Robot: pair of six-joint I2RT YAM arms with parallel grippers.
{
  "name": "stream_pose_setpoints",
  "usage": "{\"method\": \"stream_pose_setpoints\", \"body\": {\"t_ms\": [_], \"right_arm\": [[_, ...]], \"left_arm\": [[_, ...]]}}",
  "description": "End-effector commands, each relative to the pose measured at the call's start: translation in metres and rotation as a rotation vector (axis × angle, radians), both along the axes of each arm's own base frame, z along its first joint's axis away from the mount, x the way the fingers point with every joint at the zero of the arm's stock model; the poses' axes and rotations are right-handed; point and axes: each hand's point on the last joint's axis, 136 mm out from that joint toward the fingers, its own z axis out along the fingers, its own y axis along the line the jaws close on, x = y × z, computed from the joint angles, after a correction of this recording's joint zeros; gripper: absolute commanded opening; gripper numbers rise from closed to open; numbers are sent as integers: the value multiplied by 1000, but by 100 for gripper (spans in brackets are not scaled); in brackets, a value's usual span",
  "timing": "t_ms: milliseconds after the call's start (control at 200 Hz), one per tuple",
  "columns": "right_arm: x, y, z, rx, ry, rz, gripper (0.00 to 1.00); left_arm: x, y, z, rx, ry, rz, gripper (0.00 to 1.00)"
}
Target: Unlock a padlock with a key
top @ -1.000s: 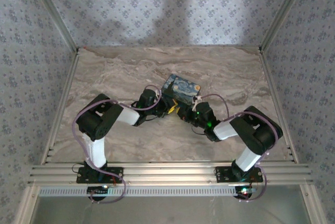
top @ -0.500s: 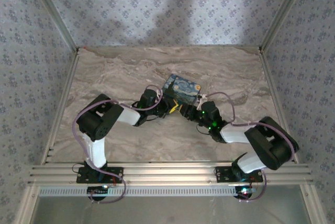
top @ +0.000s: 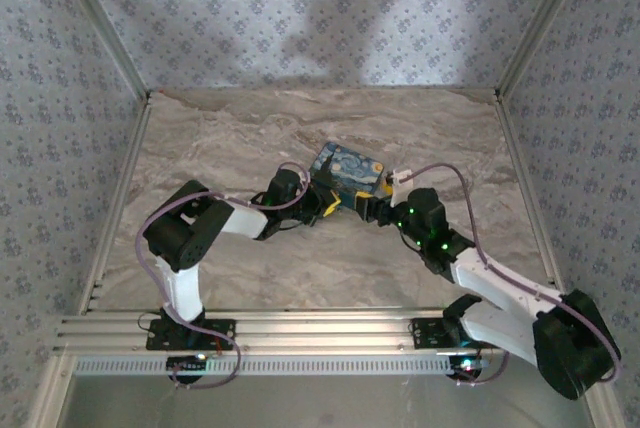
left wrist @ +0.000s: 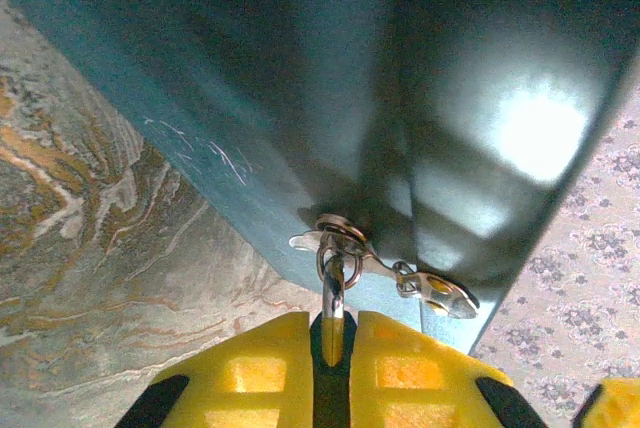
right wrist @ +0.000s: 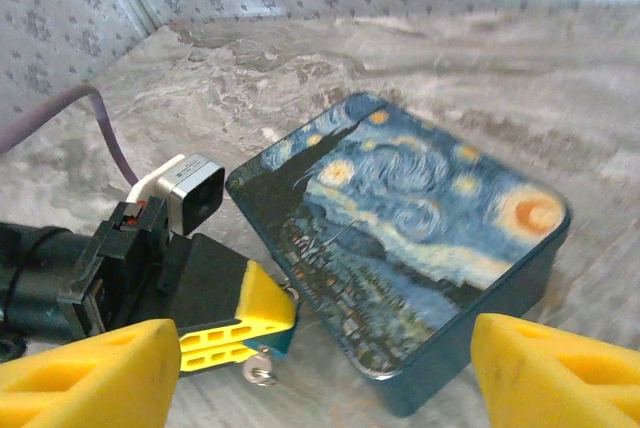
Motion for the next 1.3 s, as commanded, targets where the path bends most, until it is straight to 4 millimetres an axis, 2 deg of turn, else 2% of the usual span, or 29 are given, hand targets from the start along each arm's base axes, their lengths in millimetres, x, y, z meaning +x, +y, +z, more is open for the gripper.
{"method": "stream_pose_setpoints", "body": {"t_ms": [0,95,225,570,680,864,1294], "right_arm": [[-1,-6,9,-234,-144,64,80],[-5,-2,9,-373,-262,137,81],[-13,6,-5,-553,-365,245,81],[-11,29,-64,-895,-345,395,83],[-6,38,-71,-904,-349,411,82],[-1,49,-82,-900,-332,441,74],[3,68,-87,-843,-332,454,47]], "left_arm": [[0,-6,19,-24,-1,4,6],[0,-7,20,-23,17,7,5],[-2,-8,19,-23,46,12,2],[-4,-14,16,-41,98,17,0],[-4,-15,16,-44,103,16,0],[-4,-17,15,-48,106,15,0],[-4,-17,14,-51,113,13,0]]}}
